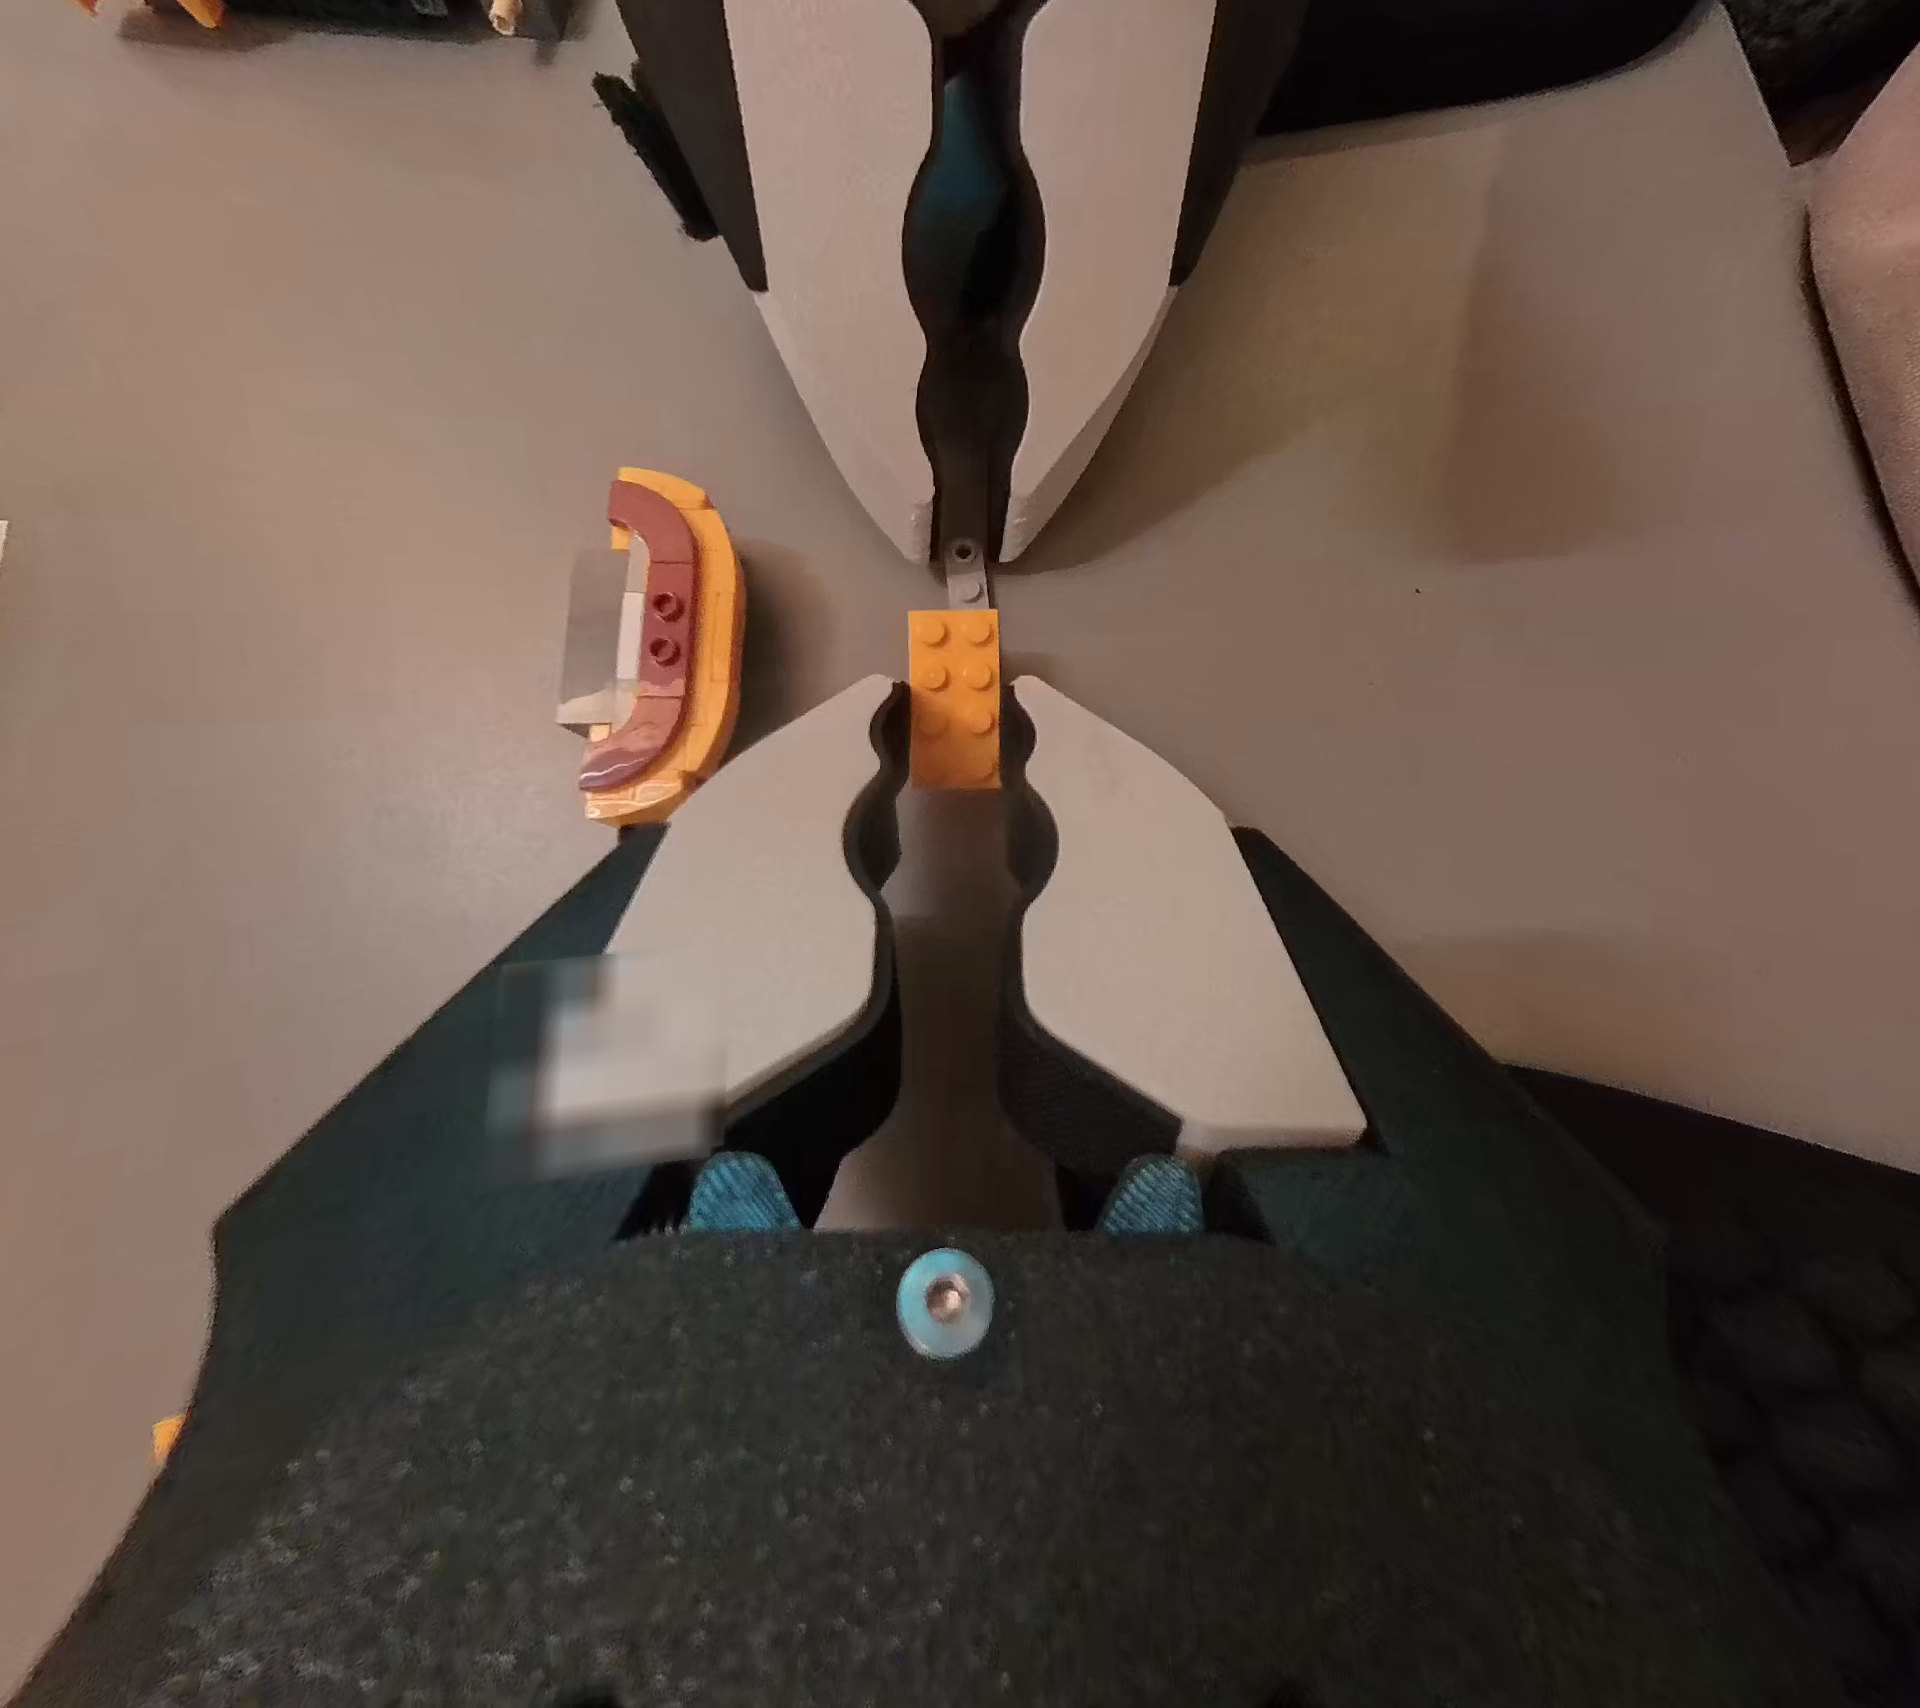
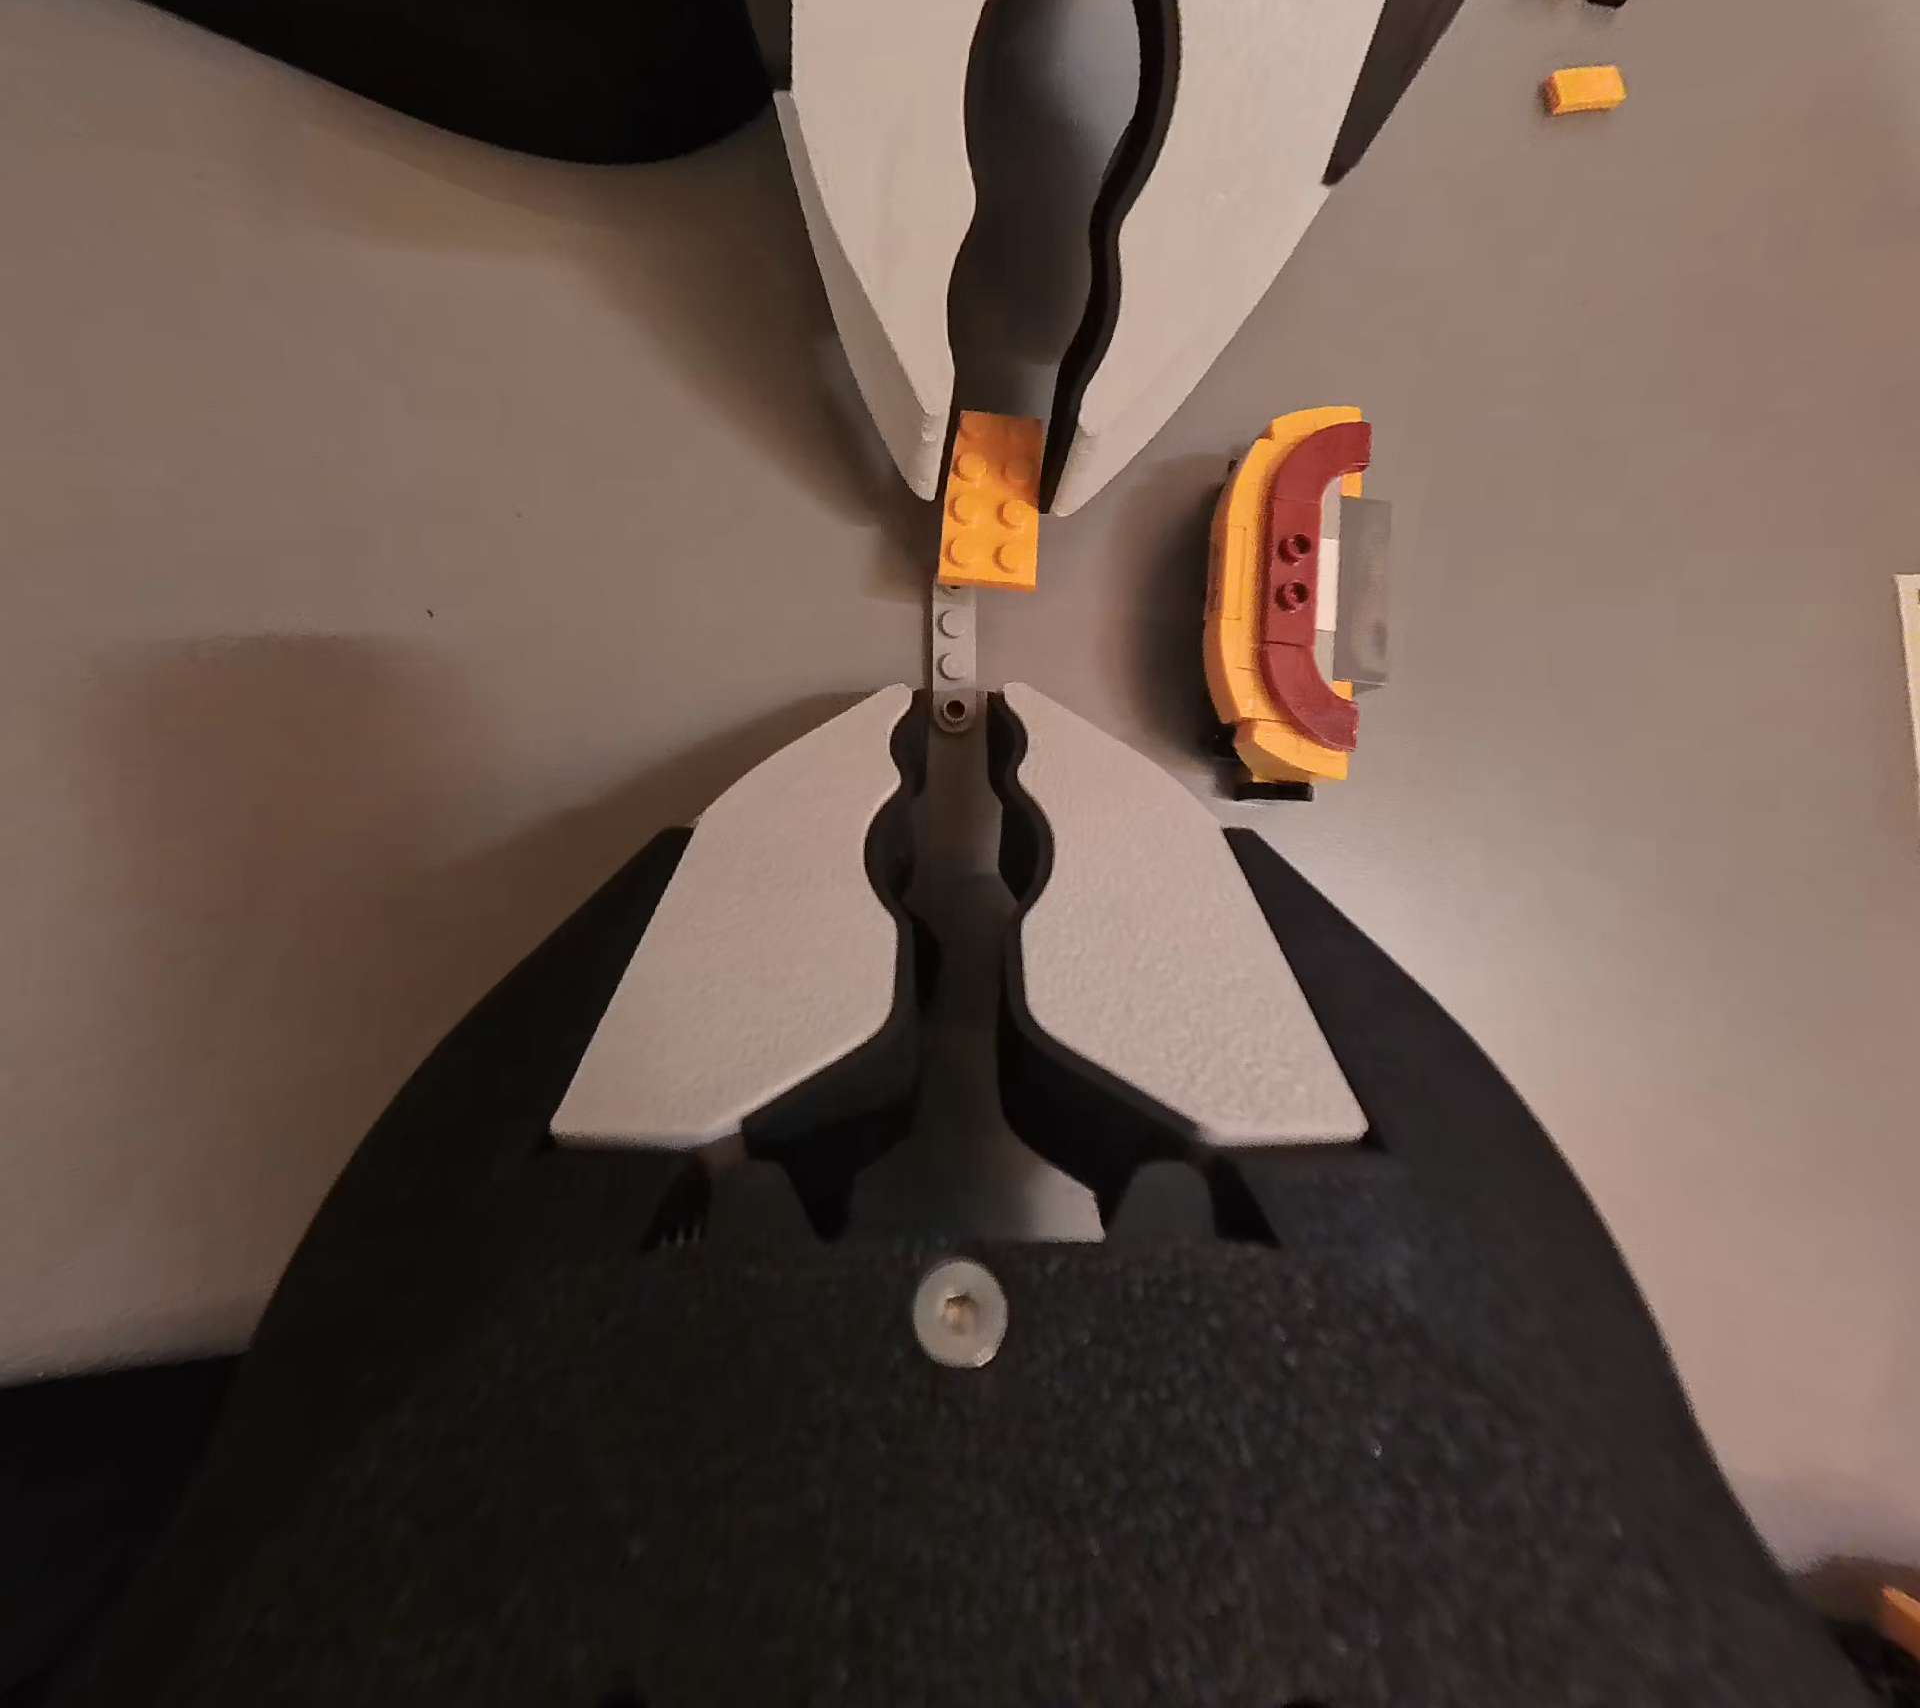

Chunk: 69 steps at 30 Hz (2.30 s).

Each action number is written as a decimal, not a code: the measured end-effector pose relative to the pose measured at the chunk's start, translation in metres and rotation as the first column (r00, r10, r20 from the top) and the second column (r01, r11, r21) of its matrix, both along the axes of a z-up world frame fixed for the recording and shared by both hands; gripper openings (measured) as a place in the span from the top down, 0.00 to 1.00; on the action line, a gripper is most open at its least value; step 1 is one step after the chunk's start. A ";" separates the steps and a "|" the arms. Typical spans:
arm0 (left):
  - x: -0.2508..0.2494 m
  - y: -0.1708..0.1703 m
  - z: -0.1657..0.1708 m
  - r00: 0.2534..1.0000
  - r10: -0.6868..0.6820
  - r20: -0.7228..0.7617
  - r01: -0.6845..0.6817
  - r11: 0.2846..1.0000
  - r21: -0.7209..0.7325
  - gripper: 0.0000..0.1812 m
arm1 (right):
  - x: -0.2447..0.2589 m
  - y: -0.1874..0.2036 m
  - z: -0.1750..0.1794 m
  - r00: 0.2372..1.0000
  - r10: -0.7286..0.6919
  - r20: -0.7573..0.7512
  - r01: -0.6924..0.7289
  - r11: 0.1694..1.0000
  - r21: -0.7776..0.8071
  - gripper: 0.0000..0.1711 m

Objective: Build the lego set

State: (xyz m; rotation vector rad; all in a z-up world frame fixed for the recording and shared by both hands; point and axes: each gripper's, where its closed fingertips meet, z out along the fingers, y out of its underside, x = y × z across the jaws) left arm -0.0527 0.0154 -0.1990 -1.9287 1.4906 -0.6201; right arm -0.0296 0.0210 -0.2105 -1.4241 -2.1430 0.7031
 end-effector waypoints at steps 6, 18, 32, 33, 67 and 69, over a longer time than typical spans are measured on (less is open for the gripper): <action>0.000 0.000 -0.001 1.000 0.000 -0.004 0.000 1.000 -0.004 0.91 | -0.002 0.001 -0.003 0.999 -0.030 0.033 0.029 0.999 0.028 0.95; 0.000 -0.002 -0.001 1.000 -0.008 0.002 0.008 1.000 -0.017 0.91 | -0.009 -0.013 -0.002 0.999 -0.011 0.045 0.009 0.999 0.040 0.96; 0.001 -0.005 -0.005 1.000 -0.017 -0.012 0.017 0.999 -0.032 0.91 | -0.012 -0.014 -0.003 0.999 -0.022 0.040 0.020 0.999 0.046 0.96; 0.001 -0.005 -0.005 1.000 -0.017 -0.012 0.017 0.999 -0.032 0.91 | -0.012 -0.014 -0.003 0.999 -0.022 0.039 0.020 0.999 0.046 0.96; -0.001 -0.003 -0.006 1.000 -0.009 -0.001 0.009 0.999 -0.044 0.91 | -0.005 -0.014 -0.002 0.999 -0.019 0.051 0.018 1.000 0.023 0.93; -0.001 -0.004 -0.006 1.000 -0.009 0.001 0.010 0.999 -0.046 0.91 | -0.006 -0.014 -0.002 0.998 -0.023 0.050 0.022 1.000 0.022 0.94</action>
